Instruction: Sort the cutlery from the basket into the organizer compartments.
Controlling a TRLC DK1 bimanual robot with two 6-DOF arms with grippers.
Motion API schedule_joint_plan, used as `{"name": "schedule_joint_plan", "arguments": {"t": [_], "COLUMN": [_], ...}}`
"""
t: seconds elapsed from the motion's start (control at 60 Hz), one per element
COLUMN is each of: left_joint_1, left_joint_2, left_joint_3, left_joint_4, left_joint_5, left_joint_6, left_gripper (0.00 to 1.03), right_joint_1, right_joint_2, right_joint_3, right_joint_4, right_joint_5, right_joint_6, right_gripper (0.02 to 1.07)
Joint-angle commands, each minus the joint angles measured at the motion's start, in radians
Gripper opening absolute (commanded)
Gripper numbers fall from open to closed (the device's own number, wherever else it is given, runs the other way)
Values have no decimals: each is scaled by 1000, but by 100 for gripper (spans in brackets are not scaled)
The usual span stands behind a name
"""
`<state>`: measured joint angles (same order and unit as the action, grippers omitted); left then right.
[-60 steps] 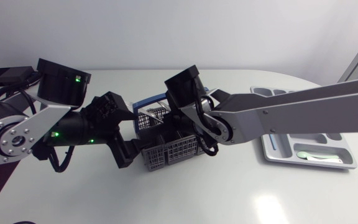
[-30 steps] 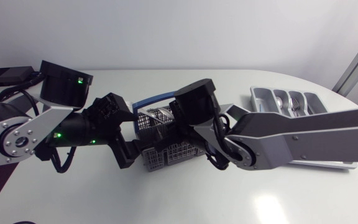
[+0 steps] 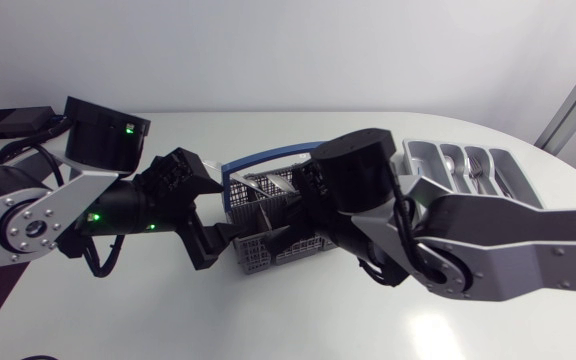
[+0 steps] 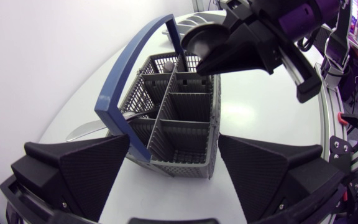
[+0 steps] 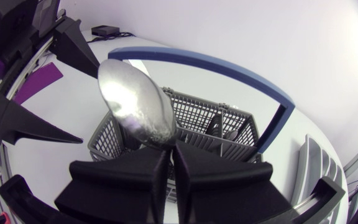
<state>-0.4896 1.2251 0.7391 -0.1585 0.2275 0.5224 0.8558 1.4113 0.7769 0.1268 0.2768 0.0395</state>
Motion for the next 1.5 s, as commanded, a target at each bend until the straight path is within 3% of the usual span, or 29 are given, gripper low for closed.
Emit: {"name": "schedule_joint_plan", "arguments": {"t": [0.0, 0.35, 0.533, 0.8, 1.067, 1.15, 1.483], "left_joint_1": [-4, -1, 5, 2, -1, -3, -15], "left_joint_2": [14, -22, -47, -65, -72, -73, -68], "left_joint_3": [-18, -3, 0, 11, 22, 23, 31], "left_joint_4": [10, -21, -39, -58, -79, -87, -95], "left_joint_5": [-2, -4, -4, -4, -5, -5, -5], "left_joint_6": [-19, -19, -16, -10, -7, -4, 1], "left_gripper": [99, 99, 99, 99, 99, 99, 99], "right_joint_1": [2, -9, -87, -380, -650, -778, -1087], "right_joint_2": [-55, -202, -253, -281, -253, -215, 0], "right_joint_3": [-1, 125, 199, 275, 289, 303, 413], "right_joint_4": [-38, -190, -300, -461, -520, -539, -604], "right_joint_5": [-4, -74, -151, -389, -568, -662, -850], "right_joint_6": [-29, -33, -24, -15, -44, -64, -184], "right_gripper": [11, 11, 11, 11, 11, 11, 11]}}
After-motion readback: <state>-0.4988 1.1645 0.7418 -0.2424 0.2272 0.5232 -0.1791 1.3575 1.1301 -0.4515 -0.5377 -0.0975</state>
